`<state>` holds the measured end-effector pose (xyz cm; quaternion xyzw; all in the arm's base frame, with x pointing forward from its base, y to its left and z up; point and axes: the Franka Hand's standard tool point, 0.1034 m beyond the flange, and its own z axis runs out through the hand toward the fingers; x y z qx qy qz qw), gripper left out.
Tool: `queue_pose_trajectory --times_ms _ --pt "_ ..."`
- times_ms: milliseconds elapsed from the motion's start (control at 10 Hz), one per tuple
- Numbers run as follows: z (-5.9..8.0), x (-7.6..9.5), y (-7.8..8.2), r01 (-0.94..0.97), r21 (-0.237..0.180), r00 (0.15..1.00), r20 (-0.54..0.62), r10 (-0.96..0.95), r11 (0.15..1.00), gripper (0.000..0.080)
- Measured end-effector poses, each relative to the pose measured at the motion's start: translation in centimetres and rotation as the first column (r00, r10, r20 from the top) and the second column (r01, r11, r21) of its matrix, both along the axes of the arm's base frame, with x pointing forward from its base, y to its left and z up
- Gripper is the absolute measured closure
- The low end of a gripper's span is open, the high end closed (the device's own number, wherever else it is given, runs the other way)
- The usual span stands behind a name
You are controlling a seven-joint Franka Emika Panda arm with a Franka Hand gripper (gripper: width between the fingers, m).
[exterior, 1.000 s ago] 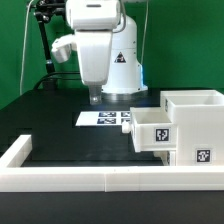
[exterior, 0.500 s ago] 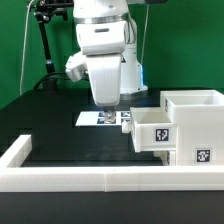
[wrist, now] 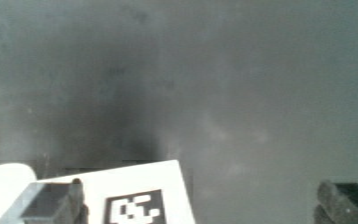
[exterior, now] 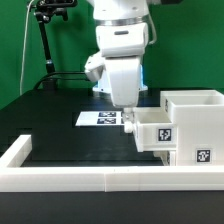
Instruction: Assemble drawer
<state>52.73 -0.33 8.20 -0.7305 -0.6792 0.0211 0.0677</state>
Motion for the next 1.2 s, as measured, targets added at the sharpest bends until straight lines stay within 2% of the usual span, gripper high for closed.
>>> queue_pose_trajectory --times_ms 800,1000,1200 --pt "0.7 0.8 4.9 0.089 0.0 0.996 0.002 -0.089 0.996 0.015" --pt "0.8 0.8 4.4 0.094 -0.003 0.996 0.003 -0.094 0.996 0.015" --pt "1.3 0.5 2.2 0.101 -0.012 0.995 0.01 -0.101 0.995 0.015"
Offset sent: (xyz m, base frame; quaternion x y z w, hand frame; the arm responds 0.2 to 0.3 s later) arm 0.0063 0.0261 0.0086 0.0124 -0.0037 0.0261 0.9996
